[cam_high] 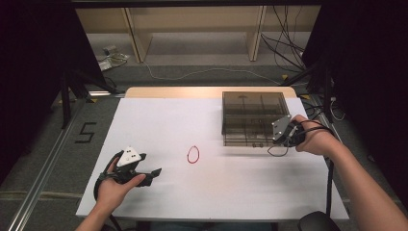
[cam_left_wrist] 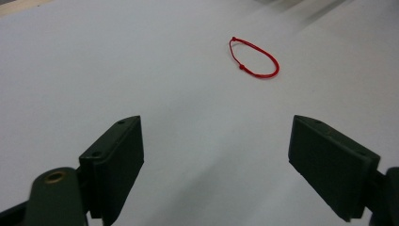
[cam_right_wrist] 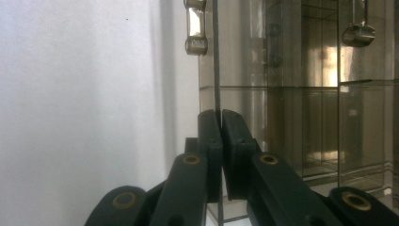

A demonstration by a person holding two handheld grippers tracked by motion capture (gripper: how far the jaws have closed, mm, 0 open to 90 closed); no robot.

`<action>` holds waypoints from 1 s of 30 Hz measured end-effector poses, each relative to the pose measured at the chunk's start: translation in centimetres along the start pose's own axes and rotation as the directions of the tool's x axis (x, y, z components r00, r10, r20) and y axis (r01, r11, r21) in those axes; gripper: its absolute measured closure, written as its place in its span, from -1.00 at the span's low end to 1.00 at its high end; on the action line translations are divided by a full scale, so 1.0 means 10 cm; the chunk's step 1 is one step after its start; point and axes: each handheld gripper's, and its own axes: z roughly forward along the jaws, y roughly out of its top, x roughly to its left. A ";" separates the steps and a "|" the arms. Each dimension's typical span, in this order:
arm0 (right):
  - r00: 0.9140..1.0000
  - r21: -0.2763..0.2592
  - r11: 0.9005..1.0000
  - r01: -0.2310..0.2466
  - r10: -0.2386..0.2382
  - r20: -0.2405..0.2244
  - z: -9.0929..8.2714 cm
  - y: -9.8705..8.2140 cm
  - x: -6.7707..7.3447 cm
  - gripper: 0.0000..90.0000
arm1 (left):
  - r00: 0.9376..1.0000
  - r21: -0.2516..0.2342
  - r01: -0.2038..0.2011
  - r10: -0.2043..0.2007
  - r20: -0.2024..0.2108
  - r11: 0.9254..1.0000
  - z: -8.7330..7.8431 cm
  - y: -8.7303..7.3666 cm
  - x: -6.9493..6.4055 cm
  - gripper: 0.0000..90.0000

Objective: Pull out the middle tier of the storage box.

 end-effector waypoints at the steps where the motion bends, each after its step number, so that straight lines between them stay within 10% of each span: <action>1: 1.000 -0.001 1.000 0.000 0.000 -0.001 0.01 0.00 0.00 0.95 | 1.000 0.001 -0.002 0.002 0.001 1.000 0.00 0.00 0.00 -0.59; 19: 0.999 -0.028 0.998 -0.051 0.051 0.012 -0.03 -0.04 -0.02 0.88 | 1.000 0.000 0.002 -0.002 0.001 1.000 0.00 0.00 0.01 -0.59; 26: 0.993 -0.094 0.990 -0.105 0.110 0.048 -0.08 -0.01 -0.02 0.46 | 1.000 -0.001 0.004 -0.004 -0.002 1.000 -0.01 0.00 0.01 -0.59; 30: 0.978 -0.161 0.969 -0.189 0.201 0.060 -0.09 0.03 0.00 0.17 | 1.000 -0.001 0.001 -0.001 0.001 1.000 0.00 0.00 0.00 -0.59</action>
